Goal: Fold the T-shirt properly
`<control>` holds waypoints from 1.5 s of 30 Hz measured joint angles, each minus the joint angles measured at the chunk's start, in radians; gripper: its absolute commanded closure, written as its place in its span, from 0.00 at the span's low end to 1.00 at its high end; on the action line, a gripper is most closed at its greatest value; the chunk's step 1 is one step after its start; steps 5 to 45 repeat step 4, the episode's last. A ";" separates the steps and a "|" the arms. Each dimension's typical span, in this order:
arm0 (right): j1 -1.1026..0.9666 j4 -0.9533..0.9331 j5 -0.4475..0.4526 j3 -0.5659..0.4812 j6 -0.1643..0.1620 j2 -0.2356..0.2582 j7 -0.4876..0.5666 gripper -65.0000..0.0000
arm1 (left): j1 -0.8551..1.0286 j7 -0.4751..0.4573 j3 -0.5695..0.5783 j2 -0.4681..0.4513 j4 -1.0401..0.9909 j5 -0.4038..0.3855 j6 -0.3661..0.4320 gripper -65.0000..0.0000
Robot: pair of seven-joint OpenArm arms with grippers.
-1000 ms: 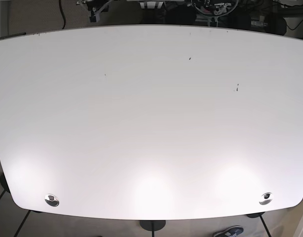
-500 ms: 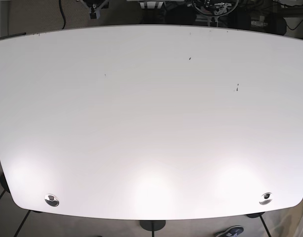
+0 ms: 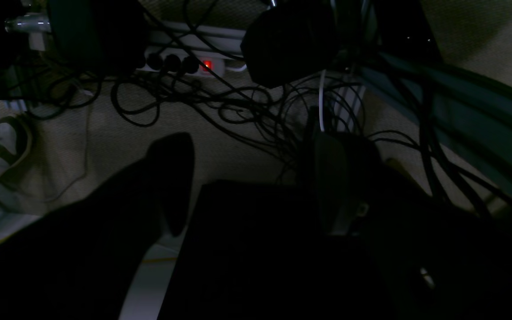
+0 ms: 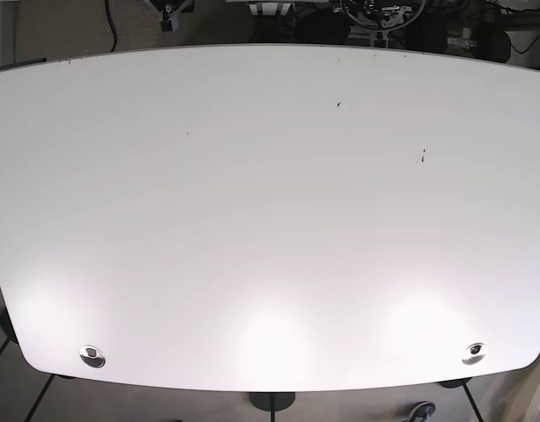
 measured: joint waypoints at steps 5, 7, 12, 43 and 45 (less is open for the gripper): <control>-0.004 0.020 0.010 -0.003 0.000 0.000 -0.006 0.88 | 0.000 0.000 -0.003 -0.001 0.008 0.000 0.000 0.39; -0.004 0.020 0.010 -0.003 0.000 0.000 -0.006 0.88 | 0.000 0.000 -0.003 -0.001 0.008 0.000 0.000 0.39; -0.004 0.020 0.010 -0.003 0.000 0.000 -0.006 0.88 | 0.000 0.000 -0.003 -0.001 0.008 0.000 0.000 0.39; -0.004 0.020 0.010 -0.003 0.000 0.000 -0.006 0.88 | 0.000 0.000 -0.003 -0.001 0.008 0.000 0.000 0.39; -0.004 0.020 0.010 -0.003 0.000 0.000 -0.006 0.88 | 0.000 0.000 -0.003 -0.001 0.008 0.000 0.000 0.39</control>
